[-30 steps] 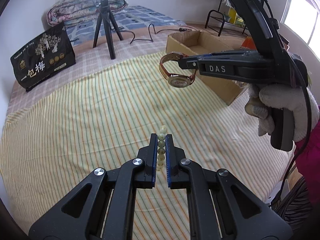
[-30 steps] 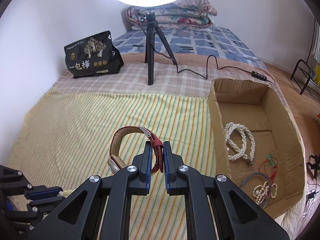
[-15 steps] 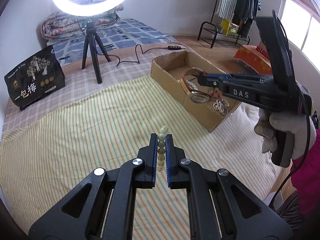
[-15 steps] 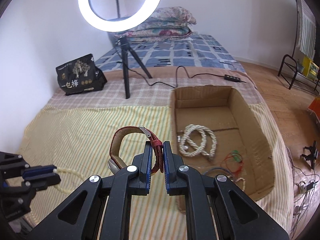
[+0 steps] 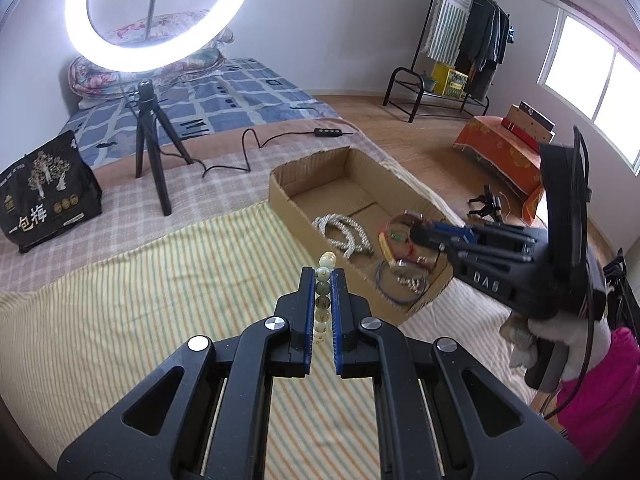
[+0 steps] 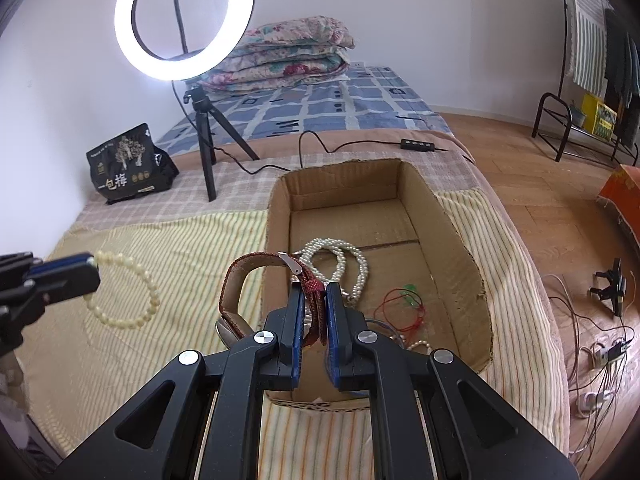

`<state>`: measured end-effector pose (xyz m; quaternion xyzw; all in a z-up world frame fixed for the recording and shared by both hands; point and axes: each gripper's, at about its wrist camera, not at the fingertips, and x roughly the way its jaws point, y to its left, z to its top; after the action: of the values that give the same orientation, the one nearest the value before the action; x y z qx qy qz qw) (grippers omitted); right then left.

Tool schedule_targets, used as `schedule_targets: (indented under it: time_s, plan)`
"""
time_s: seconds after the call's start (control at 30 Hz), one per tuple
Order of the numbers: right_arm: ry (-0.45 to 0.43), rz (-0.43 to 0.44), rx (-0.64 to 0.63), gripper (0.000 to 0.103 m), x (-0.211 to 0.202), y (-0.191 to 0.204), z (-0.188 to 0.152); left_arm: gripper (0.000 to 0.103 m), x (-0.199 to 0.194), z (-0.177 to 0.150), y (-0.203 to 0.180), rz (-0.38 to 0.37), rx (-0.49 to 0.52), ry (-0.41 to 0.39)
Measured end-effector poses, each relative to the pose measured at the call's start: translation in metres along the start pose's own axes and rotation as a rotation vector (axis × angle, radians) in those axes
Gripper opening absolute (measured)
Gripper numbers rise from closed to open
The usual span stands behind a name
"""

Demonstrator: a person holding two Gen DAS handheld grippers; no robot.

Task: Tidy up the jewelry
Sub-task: 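Lift and carry the bracelet in the left tool while the right tool carries the watch to the box, then open the left tool to drop the bracelet while the right tool releases the watch into the box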

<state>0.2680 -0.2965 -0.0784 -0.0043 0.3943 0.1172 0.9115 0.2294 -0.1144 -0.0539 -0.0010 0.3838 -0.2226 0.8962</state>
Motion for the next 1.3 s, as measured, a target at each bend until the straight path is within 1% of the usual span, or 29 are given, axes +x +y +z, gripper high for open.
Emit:
schedule_targets:
  time_s: [0.17,0.37,0.53,0.77,1.07,1.3]
  plan:
    - [0.003,-0.006,0.006,0.009,0.002,-0.009,-0.003,0.005,0.018,0.015,-0.006,-0.017,-0.015,-0.002]
    - [0.012,-0.009,0.023,0.009,0.005,-0.021,-0.007,0.005,0.042,0.030,-0.015,-0.014,-0.008,-0.011]
    - [0.025,-0.012,0.030,0.009,0.009,-0.031,-0.011,0.005,0.057,0.043,-0.021,-0.026,-0.008,-0.017]
    - [0.042,-0.018,0.053,0.009,0.015,-0.046,-0.015,0.005,0.076,0.063,-0.036,-0.023,0.026,-0.039]
    - [0.054,-0.029,0.077,0.009,0.022,-0.057,-0.015,0.005,0.102,0.080,-0.037,-0.030,0.022,-0.048]
    - [0.057,-0.032,0.085,0.009,0.022,-0.061,-0.017,0.005,0.115,0.090,-0.035,-0.026,0.016,-0.058]
